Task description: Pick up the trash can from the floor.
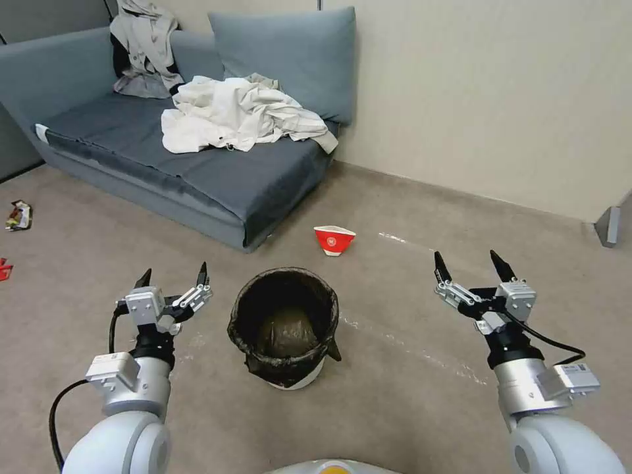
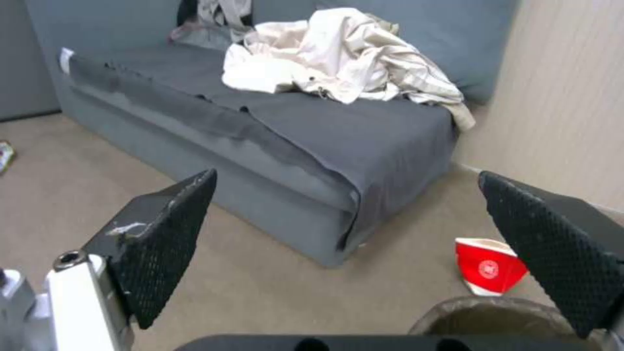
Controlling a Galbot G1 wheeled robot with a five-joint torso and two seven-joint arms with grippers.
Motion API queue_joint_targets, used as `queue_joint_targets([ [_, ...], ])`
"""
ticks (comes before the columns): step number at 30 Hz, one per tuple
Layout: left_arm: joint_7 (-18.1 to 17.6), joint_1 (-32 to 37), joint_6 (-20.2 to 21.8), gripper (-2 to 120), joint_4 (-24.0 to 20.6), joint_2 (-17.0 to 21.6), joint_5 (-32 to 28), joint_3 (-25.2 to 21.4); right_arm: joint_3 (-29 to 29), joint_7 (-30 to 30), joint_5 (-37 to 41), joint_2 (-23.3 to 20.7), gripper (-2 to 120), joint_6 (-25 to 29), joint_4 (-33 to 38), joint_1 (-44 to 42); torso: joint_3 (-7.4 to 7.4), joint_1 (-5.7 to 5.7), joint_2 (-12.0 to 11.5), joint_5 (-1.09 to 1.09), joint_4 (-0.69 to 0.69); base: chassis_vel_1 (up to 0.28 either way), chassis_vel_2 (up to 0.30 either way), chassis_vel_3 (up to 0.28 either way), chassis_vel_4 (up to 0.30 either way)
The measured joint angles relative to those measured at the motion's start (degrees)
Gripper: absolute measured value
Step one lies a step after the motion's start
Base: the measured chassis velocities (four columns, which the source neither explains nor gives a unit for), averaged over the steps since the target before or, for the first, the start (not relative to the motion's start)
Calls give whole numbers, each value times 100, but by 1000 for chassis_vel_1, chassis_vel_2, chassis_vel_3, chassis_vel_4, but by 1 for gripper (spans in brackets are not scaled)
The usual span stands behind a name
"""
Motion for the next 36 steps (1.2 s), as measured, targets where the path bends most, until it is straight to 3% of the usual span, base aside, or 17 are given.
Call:
queue_joint_targets([
  [3, -25, -9, 53, 100, 6, 26, -61, 21, -4, 0, 0, 0, 100, 9, -10, 2, 0, 0, 0, 0, 1, 0, 0, 0, 0],
  [6, -141, -55, 362, 100, 4, 146, -349, 145, -12, 0, 0, 0, 100, 29, -31, 13, 0, 0, 0, 0, 1, 0, 0, 0, 0],
  [9, -520, -284, 1155, 100, 0, 447, -924, 345, -16, 1, 2, -19, 100, 38, -46, 19, 0, 0, 0, 0, 0, 0, 0, 0, 0],
  [14, -813, -523, 1625, 100, 185, 799, -1358, 438, -9, 6, 6, -42, 100, 38, -47, 15, 0, 0, 0, -1, 1, 0, 0, 0, 0],
  [17, -1075, -868, 2047, 100, 564, 1243, -2027, 579, 12, 14, 8, -47, 100, 39, -46, -12, 0, 0, 0, 0, 0, 0, 0, 0, 0],
  [27, -1603, -1735, 2594, 100, 1314, 1610, -3309, 1086, 112, 42, 5, -6, 100, 49, 36, -129, 0, 0, 0, 0, -1, 0, 0, 0, 0],
  [36, -1995, -2200, 2775, 100, 1778, 1666, -3482, 1565, 185, 136, 18, 22, 100, 80, 70, -164, 0, 0, 0, 0, 0, 0, 0, 0, 0],
])
